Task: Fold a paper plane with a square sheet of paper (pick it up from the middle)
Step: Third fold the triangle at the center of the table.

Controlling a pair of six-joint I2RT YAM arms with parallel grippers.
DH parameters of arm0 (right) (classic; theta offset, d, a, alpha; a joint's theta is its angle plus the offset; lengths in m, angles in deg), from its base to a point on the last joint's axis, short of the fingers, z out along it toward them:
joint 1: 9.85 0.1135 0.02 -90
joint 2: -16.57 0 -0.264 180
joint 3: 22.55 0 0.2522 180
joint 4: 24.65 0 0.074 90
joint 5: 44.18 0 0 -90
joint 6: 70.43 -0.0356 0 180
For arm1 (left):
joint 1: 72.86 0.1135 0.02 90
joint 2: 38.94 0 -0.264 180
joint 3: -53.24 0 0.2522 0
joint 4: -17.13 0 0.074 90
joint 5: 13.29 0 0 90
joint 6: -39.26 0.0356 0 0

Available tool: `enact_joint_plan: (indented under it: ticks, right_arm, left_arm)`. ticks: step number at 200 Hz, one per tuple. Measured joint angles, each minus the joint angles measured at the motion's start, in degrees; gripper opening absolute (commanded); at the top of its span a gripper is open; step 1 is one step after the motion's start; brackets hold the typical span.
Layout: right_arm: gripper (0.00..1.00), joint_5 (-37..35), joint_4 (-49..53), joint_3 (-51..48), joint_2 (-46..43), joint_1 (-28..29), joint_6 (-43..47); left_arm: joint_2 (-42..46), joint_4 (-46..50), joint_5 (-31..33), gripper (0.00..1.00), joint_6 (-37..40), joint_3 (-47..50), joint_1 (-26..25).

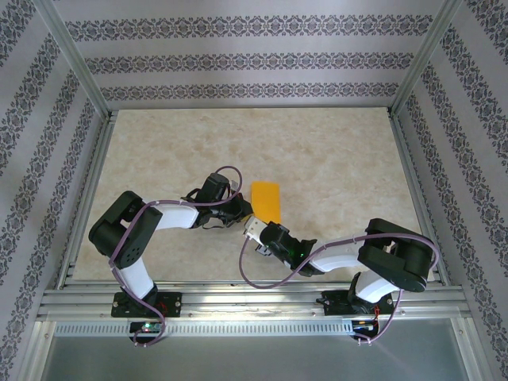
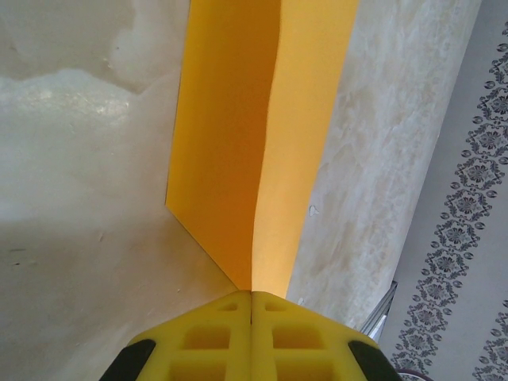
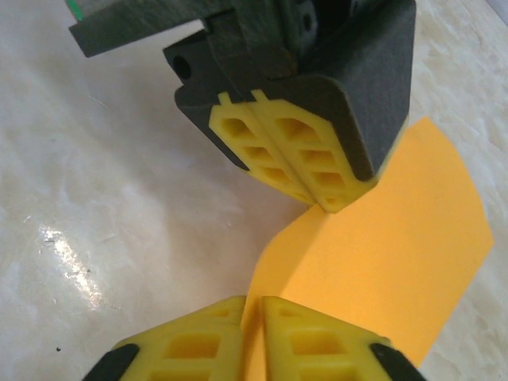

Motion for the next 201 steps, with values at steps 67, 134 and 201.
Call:
enact_joint_plan:
  ticks: [67,134,201]
  right_arm:
    - [0.0,0.5,-1.29,-1.6,-1.88,-0.55,-2.21]
    - [0.0,12.24,-1.7,-3.08,-5.01,-5.84,-8.17]
    - [0.0,20.61,-0.63,-3.48,-8.24,-10.62,-14.84]
  left_arm:
    - [1.73,0.55,1.01,0.26,0.48,-0.02,0.0]
    - [11.19,9.57,8.44,0.31,6.16,-0.61,0.83]
    - [12.66,13.42,11.65,0.23,9.97,-0.94,2.1]
